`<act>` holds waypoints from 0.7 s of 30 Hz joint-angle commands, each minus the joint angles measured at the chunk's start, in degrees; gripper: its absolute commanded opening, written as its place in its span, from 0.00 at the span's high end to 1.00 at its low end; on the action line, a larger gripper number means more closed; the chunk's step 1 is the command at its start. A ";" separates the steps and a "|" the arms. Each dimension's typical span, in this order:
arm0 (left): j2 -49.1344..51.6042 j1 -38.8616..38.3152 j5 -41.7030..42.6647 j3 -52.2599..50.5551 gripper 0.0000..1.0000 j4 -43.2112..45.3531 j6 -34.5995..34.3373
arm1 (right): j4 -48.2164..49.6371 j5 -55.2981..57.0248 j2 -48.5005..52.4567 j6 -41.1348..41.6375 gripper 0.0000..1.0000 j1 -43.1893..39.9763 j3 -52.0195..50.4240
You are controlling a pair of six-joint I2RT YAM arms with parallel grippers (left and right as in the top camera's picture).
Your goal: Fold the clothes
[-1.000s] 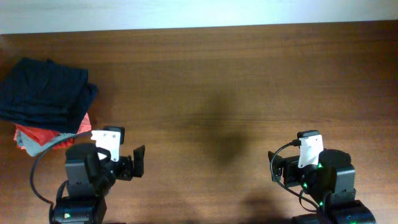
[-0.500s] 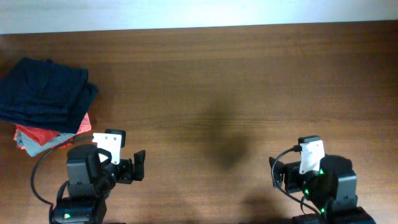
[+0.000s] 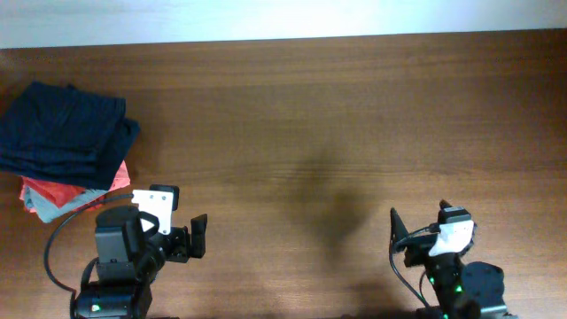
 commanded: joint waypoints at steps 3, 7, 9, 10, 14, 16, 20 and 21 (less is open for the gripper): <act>-0.33 0.02 0.46 -0.26 0.01 0.11 -0.37 | 14.80 1.57 -0.66 -2.14 0.01 -0.50 -8.46; -0.33 0.02 0.44 -0.26 0.01 0.11 -0.37 | 29.07 1.57 -0.66 -4.98 0.01 -0.50 -15.08; -0.33 0.02 0.46 -0.28 0.01 0.11 -0.37 | 27.76 1.55 -0.66 -5.79 0.02 -0.50 -14.88; -0.33 0.02 0.46 -0.26 0.01 0.11 -0.37 | 26.95 1.49 -0.66 -5.73 0.02 -0.48 -14.88; -0.33 0.02 0.44 -0.26 0.01 0.11 -0.37 | 21.20 0.72 -0.66 -5.77 0.02 -0.50 -14.88; -0.33 0.02 0.44 -0.26 0.01 0.11 -0.37 | 21.27 0.90 -0.33 -5.77 0.01 -0.50 -14.88; -0.33 0.02 0.46 -0.26 0.01 0.11 -0.37 | 21.18 0.92 -0.33 -5.77 0.01 -0.50 -14.88; -0.33 0.02 0.46 -0.26 0.01 0.11 -0.37 | 21.18 0.92 -0.28 -5.77 0.01 -0.50 -14.88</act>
